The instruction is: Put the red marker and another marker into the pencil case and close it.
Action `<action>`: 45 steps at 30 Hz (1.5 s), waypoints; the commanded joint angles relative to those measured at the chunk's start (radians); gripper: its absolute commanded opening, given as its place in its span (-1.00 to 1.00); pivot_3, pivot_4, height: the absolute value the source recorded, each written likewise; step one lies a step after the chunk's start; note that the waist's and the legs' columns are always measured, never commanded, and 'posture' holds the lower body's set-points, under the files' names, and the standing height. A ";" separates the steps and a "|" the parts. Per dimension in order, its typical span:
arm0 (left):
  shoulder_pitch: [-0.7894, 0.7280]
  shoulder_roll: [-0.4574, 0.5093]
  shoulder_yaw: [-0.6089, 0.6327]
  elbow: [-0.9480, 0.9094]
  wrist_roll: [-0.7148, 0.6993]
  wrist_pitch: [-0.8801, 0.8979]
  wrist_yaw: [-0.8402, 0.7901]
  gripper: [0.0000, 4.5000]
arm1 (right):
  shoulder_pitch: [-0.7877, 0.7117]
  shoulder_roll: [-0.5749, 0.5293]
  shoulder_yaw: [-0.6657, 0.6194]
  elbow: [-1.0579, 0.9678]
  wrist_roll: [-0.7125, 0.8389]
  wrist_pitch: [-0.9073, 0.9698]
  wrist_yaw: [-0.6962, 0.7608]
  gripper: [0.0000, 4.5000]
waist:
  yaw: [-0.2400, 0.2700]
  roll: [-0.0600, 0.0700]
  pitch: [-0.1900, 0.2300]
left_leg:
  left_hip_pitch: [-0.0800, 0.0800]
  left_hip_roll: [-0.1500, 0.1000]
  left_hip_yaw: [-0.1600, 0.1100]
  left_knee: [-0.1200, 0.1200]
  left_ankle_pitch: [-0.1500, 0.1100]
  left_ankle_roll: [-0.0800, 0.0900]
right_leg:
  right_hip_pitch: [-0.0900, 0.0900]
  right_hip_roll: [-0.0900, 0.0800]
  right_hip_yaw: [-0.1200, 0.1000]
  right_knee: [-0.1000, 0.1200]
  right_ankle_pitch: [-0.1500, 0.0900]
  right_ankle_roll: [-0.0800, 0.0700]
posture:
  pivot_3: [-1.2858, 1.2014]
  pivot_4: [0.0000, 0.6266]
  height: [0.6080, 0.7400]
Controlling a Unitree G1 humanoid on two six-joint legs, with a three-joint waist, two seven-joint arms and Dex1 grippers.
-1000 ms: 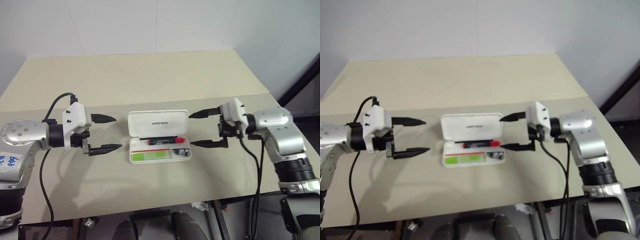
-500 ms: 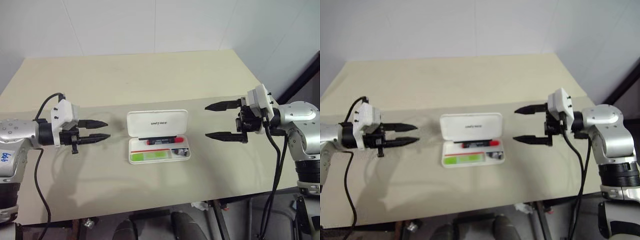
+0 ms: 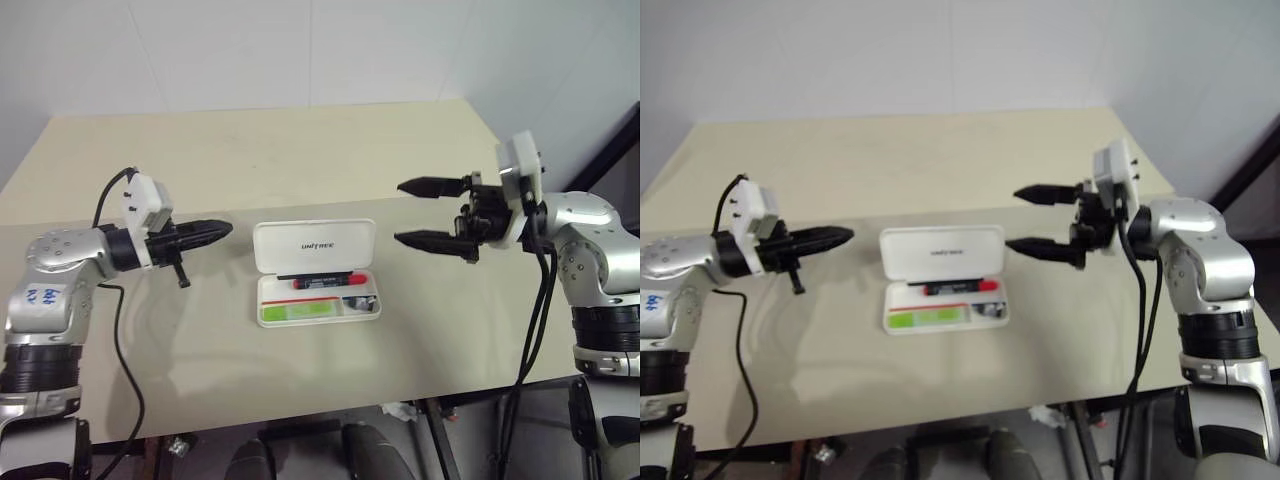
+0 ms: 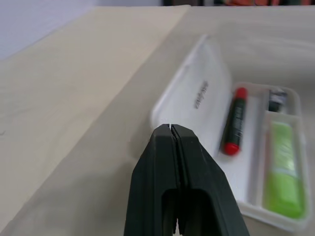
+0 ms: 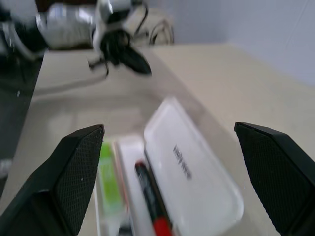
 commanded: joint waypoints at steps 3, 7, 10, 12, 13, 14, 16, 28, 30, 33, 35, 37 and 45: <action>-0.083 -0.051 -0.063 0.094 0.085 -0.031 0.080 -0.99 | 0.006 0.011 -0.020 -0.049 0.014 -0.010 -0.018 1.00 | 0.002 0.000 0.000 | -0.001 0.000 0.000 0.000 0.000 0.000 | 0.000 0.000 0.000 -0.001 0.000 0.000 | 0.03 -0.52 1.00; -0.125 -0.096 -0.124 0.155 0.145 -0.056 0.101 -0.99 | 0.036 0.012 -0.028 -0.080 0.012 -0.014 -0.037 1.00 | 0.003 0.000 0.000 | -0.001 0.000 0.000 0.000 0.000 0.000 | 0.000 0.000 0.000 -0.002 0.000 0.000 | 0.03 -0.52 1.00; -0.134 -0.124 -0.141 0.170 0.140 -0.080 0.073 -0.99 | 0.052 0.013 -0.032 -0.094 0.013 -0.015 -0.050 1.00 | 0.000 0.000 0.000 | -0.001 0.000 0.000 -0.001 0.000 0.000 | 0.000 0.000 0.000 -0.002 0.000 0.000 | 0.03 -0.52 1.00; -0.130 -0.140 -0.148 0.150 0.115 -0.094 0.030 -0.99 | 0.060 0.013 -0.034 -0.103 0.015 -0.015 -0.057 1.00 | -0.001 0.000 0.000 | -0.001 0.000 0.000 -0.001 0.000 0.000 | 0.000 0.000 0.000 -0.002 0.000 0.000 | 0.03 -0.52 1.00; -0.126 -0.143 -0.151 0.138 0.108 -0.099 0.013 -0.99 | 0.064 0.013 -0.034 -0.108 0.016 -0.015 -0.060 1.00 | -0.001 0.000 0.000 | -0.001 0.000 0.000 -0.001 0.000 0.000 | 0.000 0.000 0.000 -0.001 0.000 0.000 | 0.03 -0.52 1.00; -0.119 -0.143 -0.156 0.119 0.106 -0.111 -0.008 -0.99 | 0.068 0.013 -0.036 -0.112 0.018 -0.014 -0.064 1.00 | 0.000 0.000 0.000 | -0.001 0.000 0.000 -0.001 0.000 0.000 | 0.000 0.000 0.000 -0.001 0.000 0.000 | 0.03 -0.52 1.00; -0.101 -0.142 -0.155 0.070 0.086 -0.126 -0.051 -0.99 | 0.074 0.013 -0.038 -0.118 0.019 -0.014 -0.070 1.00 | 0.001 0.000 0.000 | -0.001 0.000 0.000 -0.001 0.000 0.000 | 0.000 0.000 0.000 -0.001 0.000 0.000 | 0.03 -0.52 1.00; 0.041 -0.070 -0.294 -0.146 0.147 -0.082 -0.168 -0.99 | 0.095 0.032 -0.032 -0.125 0.015 -0.026 -0.096 1.00 | 0.000 0.000 0.000 | -0.001 0.000 0.000 -0.001 0.000 0.000 | 0.000 0.000 0.001 -0.002 0.000 0.000 | 0.03 -0.52 1.00; 0.061 -0.089 -0.333 -0.162 0.171 -0.042 -0.133 -0.99 | 0.097 0.040 -0.032 -0.128 0.015 -0.027 -0.104 1.00 | 0.002 0.000 0.000 | -0.001 0.000 0.000 -0.001 0.000 0.000 | 0.000 0.000 0.001 -0.002 0.000 0.000 | 0.03 -0.52 1.00; 0.085 -0.106 -0.388 -0.181 0.208 -0.009 -0.104 -0.99 | 0.108 0.050 -0.033 -0.143 0.018 -0.023 -0.118 1.00 | 0.002 0.000 0.000 | -0.001 0.000 0.000 0.000 0.000 0.000 | 0.000 0.000 0.001 -0.002 0.000 0.001 | 0.03 -0.52 1.00; 0.089 -0.114 -0.415 -0.197 0.224 0.026 -0.087 -0.99 | 0.124 0.052 -0.036 -0.160 0.023 -0.018 -0.128 1.00 | 0.004 0.000 0.000 | -0.001 0.000 0.000 0.000 0.000 0.000 | 0.001 0.000 0.000 -0.002 0.000 0.001 | 0.03 -0.52 1.00; 0.089 -0.117 -0.428 -0.206 0.227 0.049 -0.077 -0.99 | 0.137 0.053 -0.041 -0.173 0.028 -0.015 -0.139 1.00 | 0.003 0.000 0.000 | 0.000 0.000 0.000 -0.001 0.000 0.000 | 0.001 0.000 0.000 -0.003 0.000 0.001 | 0.03 -0.52 1.00; 0.064 -0.124 -0.373 -0.220 0.172 0.045 -0.066 -0.99 | 0.164 0.053 -0.043 -0.201 0.040 -0.013 -0.165 1.00 | 0.000 0.000 0.000 | 0.006 0.000 -0.001 0.000 0.000 0.000 | 0.008 0.000 0.001 -0.005 0.001 0.001 | 0.03 -0.52 1.00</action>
